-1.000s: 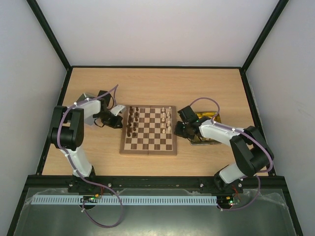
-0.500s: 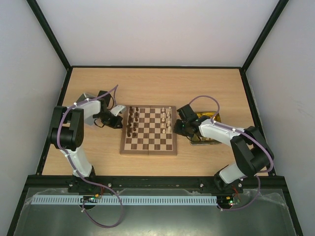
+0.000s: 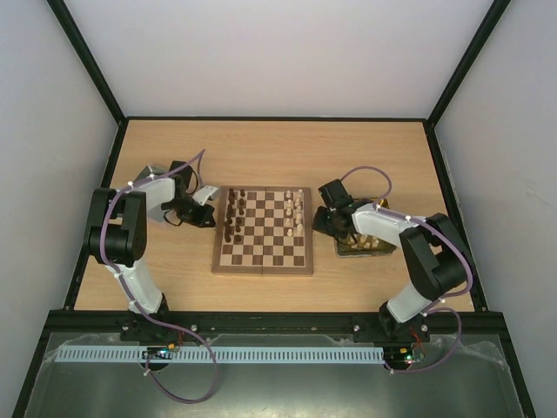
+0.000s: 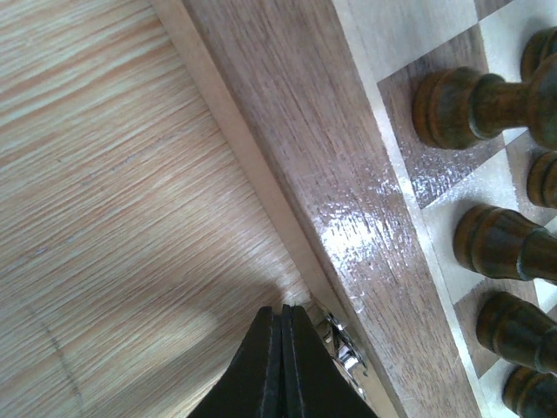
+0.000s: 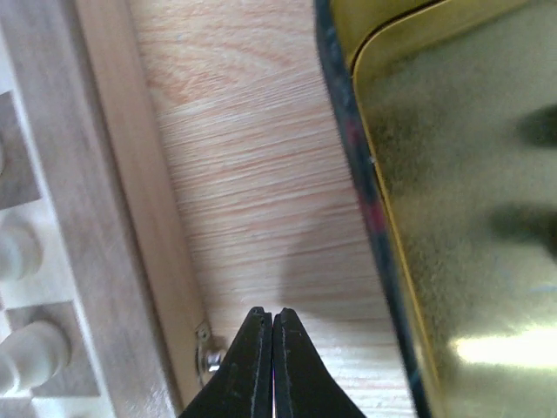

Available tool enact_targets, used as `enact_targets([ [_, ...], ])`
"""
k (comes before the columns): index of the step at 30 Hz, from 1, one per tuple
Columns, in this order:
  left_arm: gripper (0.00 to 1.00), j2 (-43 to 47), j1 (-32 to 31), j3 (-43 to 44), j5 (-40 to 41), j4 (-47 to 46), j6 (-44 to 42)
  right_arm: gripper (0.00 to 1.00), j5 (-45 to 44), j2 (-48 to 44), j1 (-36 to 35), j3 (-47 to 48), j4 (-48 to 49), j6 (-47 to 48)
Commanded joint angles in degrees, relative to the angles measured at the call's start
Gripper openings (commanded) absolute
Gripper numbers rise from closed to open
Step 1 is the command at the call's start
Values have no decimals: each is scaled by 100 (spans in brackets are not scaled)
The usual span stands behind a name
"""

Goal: Set up the chess pieces on the board
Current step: Move the chessboard to the center of the board.

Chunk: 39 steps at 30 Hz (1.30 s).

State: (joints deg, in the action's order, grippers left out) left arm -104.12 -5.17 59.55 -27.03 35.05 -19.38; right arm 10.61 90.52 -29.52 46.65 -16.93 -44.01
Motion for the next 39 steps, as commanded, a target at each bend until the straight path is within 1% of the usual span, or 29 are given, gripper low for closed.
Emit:
enact_targets([
  [1,2,-46,33,-108,12,53,-107,2,115,219,98,234,123,160],
  [9,2,-64,34,-110,-125,74,-94,2,486,467,121,301,319,241],
  [18,2,-36,-114,-267,-202,116,-79,2,894,251,106,-374,754,144],
  [22,2,59,-269,-352,-158,98,-69,2,944,85,96,-633,836,129],
  [29,2,236,-469,-352,-79,284,-170,2,962,-203,61,-819,778,173],
  [39,2,14,-538,-242,-14,473,-243,2,821,-481,44,-922,625,203],
])
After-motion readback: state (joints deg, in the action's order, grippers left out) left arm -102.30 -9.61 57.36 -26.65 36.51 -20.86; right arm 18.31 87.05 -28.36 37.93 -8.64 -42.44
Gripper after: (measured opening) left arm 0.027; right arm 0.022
